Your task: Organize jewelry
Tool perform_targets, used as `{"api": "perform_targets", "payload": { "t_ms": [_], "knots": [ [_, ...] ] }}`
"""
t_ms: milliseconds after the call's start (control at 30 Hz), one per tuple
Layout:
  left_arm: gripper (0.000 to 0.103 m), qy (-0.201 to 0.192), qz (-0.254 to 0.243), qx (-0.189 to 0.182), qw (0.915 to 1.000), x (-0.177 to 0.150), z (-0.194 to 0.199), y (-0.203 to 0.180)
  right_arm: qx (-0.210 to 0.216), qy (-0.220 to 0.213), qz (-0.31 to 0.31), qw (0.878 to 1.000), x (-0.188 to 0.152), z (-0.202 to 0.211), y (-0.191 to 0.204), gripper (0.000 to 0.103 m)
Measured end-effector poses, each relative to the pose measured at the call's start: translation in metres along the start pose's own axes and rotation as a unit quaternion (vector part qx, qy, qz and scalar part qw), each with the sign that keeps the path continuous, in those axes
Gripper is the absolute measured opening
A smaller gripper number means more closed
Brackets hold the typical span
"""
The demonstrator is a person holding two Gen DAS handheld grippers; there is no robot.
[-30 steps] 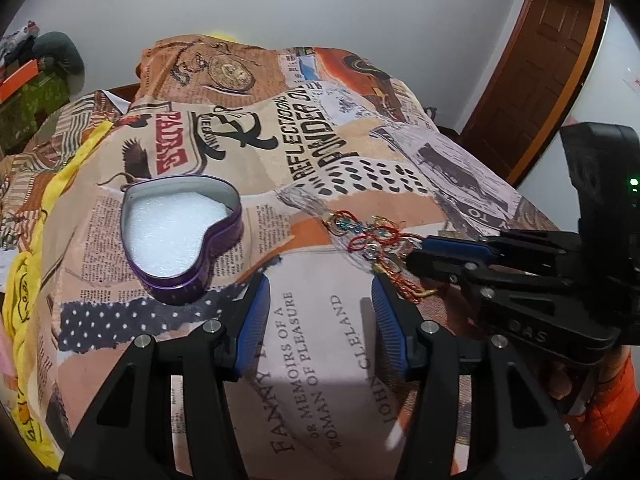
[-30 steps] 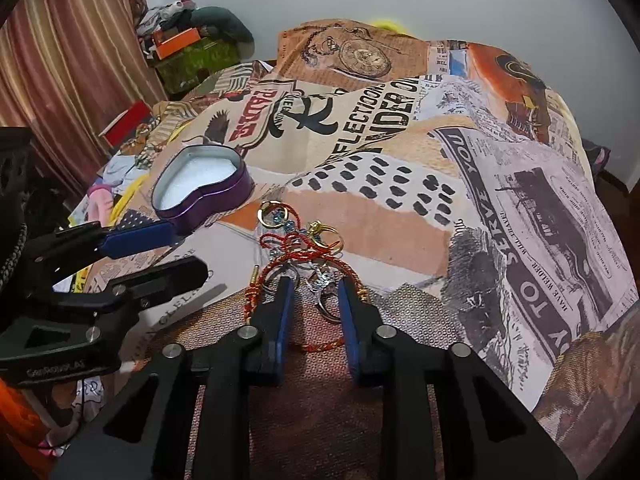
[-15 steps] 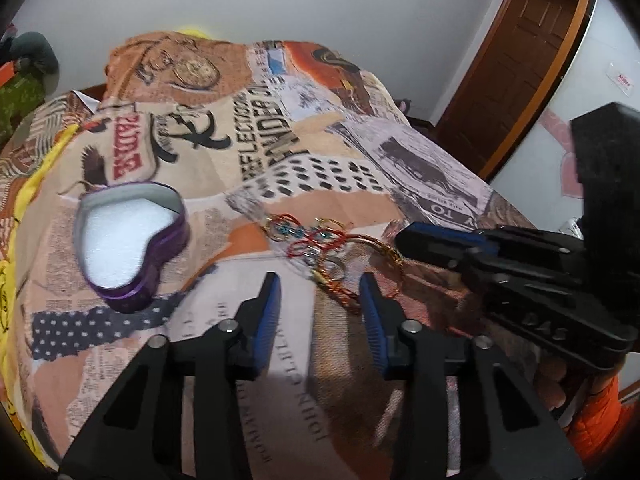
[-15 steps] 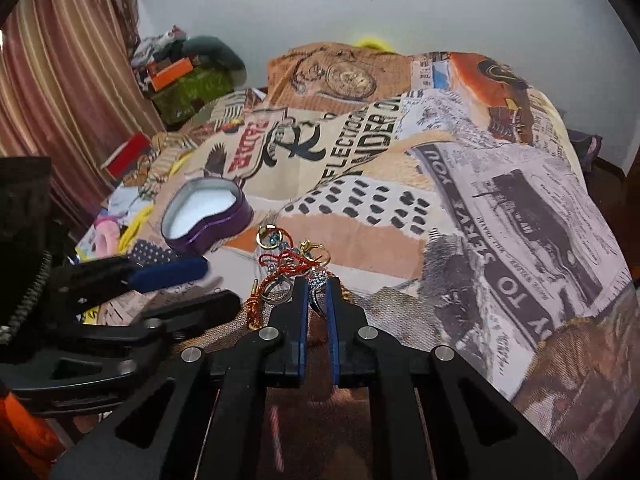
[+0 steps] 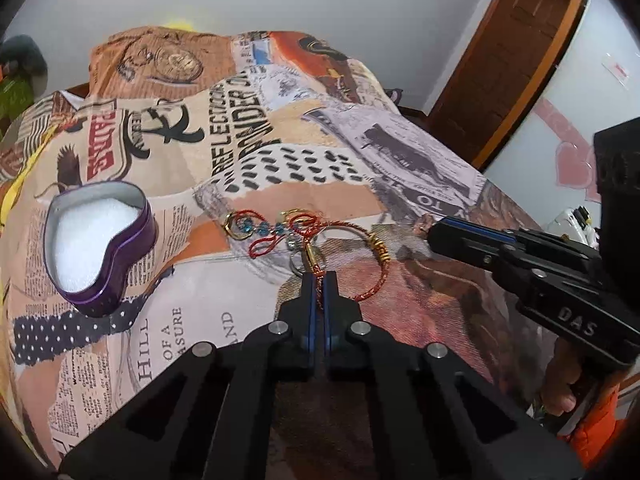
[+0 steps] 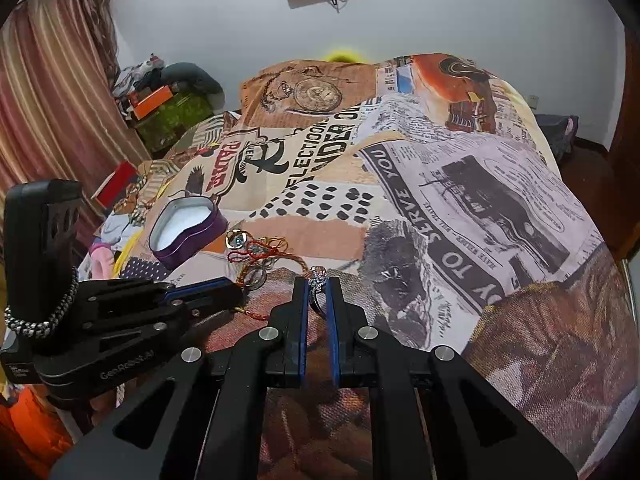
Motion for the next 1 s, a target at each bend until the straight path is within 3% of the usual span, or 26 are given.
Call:
{"api": "perform_targets", "payload": {
  "t_ms": [267,700,867,1000],
  "knots": [
    [0.001,-0.029,-0.017,0.001,0.9994,0.006,0.032,-0.004,-0.004,-0.004,-0.005,1.000,-0.005,0.004,-0.004,0.008],
    [0.001,-0.069,0.006,0.002,0.9976,0.024,0.075,0.014,-0.003,-0.012,-0.003,1.000,-0.001,0.009,-0.001,0.008],
    [0.001,-0.050,0.010,0.014,0.9986,0.012,0.073,0.027,0.000,-0.012,-0.001,1.000,-0.001,0.009,0.004,0.008],
    [0.001,0.002,0.008,0.028,0.9996,-0.015,0.055,0.041,0.002,-0.009,0.002,1.000,-0.004,0.007,0.007,0.008]
  ]
}}
Point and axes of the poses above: each gripper's, at about its wrist camera, not at the fingertips, and z roughly against the way its jaws point, y to its left, x to its top, the point moved 9 cm from there along -z, roughly the way its jaws point, and after that the axes turned 9 degrees about -y, right-handed, at the moved point
